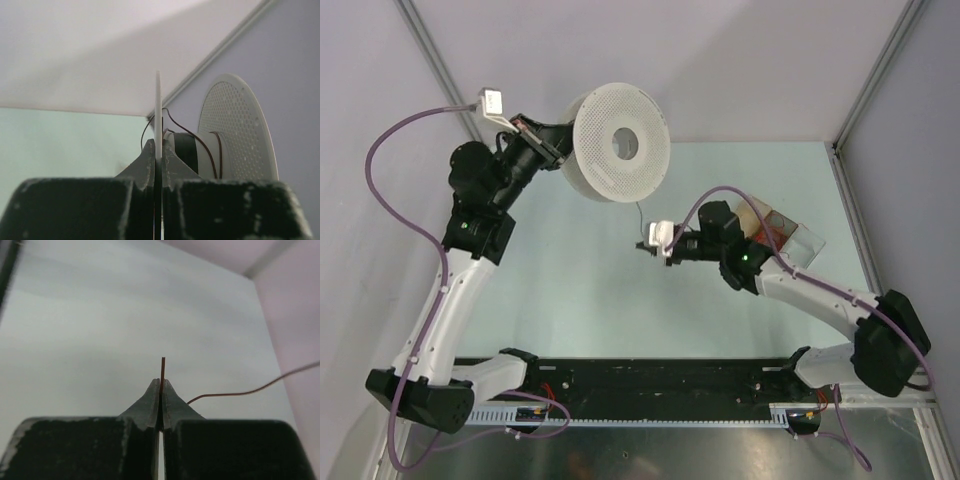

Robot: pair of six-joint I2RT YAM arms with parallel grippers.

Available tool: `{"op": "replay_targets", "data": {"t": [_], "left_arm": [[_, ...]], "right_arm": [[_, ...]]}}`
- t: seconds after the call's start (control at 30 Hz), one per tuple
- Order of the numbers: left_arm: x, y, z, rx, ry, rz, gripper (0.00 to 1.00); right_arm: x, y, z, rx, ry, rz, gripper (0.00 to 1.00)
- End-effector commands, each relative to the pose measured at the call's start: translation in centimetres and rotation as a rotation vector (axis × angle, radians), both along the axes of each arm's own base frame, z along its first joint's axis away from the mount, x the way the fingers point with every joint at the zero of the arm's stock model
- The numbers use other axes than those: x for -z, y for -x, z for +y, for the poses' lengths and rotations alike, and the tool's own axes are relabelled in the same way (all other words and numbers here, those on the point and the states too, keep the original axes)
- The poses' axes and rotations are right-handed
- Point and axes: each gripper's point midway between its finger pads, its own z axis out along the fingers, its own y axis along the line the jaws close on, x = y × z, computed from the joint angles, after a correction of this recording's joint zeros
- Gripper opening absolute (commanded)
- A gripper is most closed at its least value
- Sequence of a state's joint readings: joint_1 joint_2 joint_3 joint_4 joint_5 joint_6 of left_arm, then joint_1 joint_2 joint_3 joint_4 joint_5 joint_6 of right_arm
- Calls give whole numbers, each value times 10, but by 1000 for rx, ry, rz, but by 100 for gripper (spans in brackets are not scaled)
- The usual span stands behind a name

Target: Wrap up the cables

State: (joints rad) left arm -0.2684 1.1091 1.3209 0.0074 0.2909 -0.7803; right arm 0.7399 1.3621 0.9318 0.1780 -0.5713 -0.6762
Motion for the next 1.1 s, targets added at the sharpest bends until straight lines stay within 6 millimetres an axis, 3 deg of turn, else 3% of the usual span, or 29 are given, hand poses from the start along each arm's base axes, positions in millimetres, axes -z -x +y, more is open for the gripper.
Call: {"op": "replay_targets", "data": {"t": [0.0, 0.23, 0.4, 0.47, 0.57, 0.67, 0.87, 1.07], "left_arm": [[39, -40, 21, -190, -76, 94, 0], [117, -75, 22, -265, -256, 225, 0], [156, -85, 22, -271, -314, 293, 0], [158, -86, 19, -244, -303, 301, 0], [143, -84, 14, -193, -282, 269, 0], [130, -77, 8, -172, -316, 211, 0], [157, -68, -4, -152, -409, 217, 0], [190, -55, -30, -84, -501, 233, 0]], "right_arm": [[-26, 65, 15, -193, -18, -62, 0], [-62, 120, 27, -312, -84, -150, 0], [-74, 134, 28, -329, -96, -176, 0], [-68, 131, 25, -313, -71, -161, 0], [-50, 121, 16, -274, -8, -102, 0], [-55, 113, 12, -240, -27, -88, 0], [-101, 119, 24, -257, -163, -184, 0], [-155, 120, 40, -272, -301, -320, 0]]}}
